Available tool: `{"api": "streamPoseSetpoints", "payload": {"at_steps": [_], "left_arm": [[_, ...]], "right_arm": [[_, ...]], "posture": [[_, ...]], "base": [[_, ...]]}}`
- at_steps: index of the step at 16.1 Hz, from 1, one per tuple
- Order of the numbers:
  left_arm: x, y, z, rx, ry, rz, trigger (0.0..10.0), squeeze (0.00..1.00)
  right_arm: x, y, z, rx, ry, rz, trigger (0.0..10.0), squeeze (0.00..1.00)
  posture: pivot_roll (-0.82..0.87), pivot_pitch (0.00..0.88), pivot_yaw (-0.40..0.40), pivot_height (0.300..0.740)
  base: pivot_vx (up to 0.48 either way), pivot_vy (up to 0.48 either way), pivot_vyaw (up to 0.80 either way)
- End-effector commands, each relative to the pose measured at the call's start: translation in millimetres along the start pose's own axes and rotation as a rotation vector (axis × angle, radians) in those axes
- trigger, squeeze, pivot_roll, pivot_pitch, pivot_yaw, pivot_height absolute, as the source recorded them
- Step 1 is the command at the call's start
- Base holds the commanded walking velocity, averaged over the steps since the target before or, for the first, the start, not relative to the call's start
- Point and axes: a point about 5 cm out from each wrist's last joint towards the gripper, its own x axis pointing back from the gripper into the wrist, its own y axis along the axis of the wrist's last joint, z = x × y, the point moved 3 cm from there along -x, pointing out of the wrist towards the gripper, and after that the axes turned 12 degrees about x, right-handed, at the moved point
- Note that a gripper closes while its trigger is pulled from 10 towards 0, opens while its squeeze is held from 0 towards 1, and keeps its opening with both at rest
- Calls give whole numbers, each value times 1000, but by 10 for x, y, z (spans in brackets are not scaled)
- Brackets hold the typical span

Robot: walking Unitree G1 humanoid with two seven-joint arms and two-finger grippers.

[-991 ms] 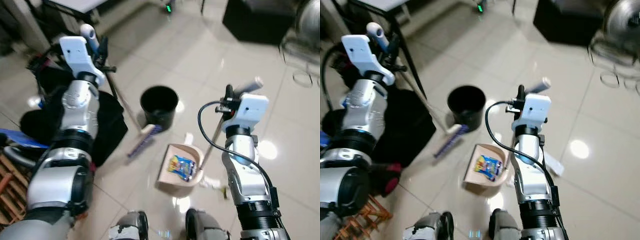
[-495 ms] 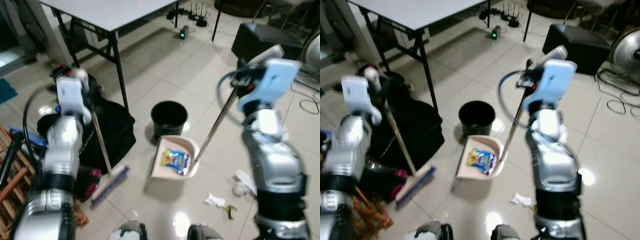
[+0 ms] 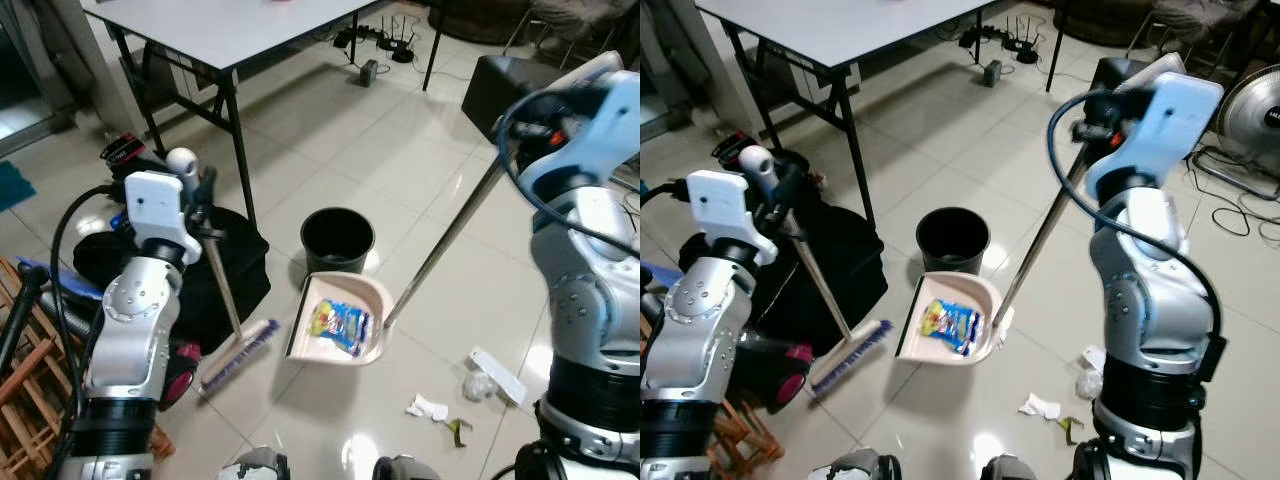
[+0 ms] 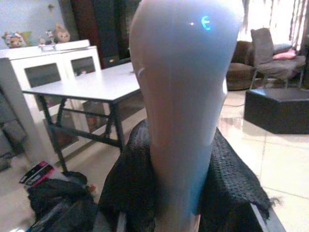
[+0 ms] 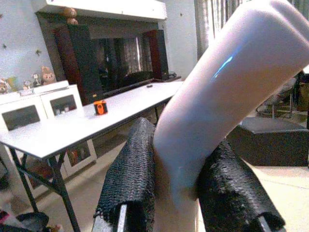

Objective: Sweep floor

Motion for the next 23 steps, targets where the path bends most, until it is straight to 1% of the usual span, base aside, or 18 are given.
{"api": "streamPoseSetpoints", "payload": {"at_steps": [1,3,5,8,12,13,17,19,23], "left_arm": [[3,82,-59,3,-13,-23,10000,0],[68,77,-114,12,-15,-5,10000,0],[118,67,-134,19,-9,15,10000,0],[151,60,-145,21,-5,28,10000,0],[170,48,-160,24,3,39,10000,0],[174,46,-166,24,2,41,10000,0],[174,39,-167,21,1,46,10000,0],[181,33,-167,22,1,51,10000,0],[179,24,-177,24,-6,56,10000,0]], "right_arm": [[2,185,-52,-14,-11,-64,10000,0],[-8,234,-81,-8,-10,-68,10000,0],[-26,310,-111,-9,-8,-79,10000,0],[-38,358,-120,-8,4,-89,10000,0],[-49,381,-82,28,37,-88,10000,0],[-48,389,-79,28,37,-90,10000,0],[-54,405,-100,27,26,-95,10000,0],[-48,412,-135,4,8,-101,10000,0],[-43,426,-164,2,-6,-105,10000,0]], "posture": [[-30,9,30,740],[-29,3,32,740],[-30,0,34,740],[-32,0,30,740],[-33,0,26,740],[-33,0,27,740],[-34,0,29,740],[-36,0,30,740],[-37,0,35,740]], "base": [[322,0,0],[358,0,0],[394,0,0],[400,0,0],[407,0,0],[412,0,0],[418,0,711],[416,0,0],[422,0,0]]}}
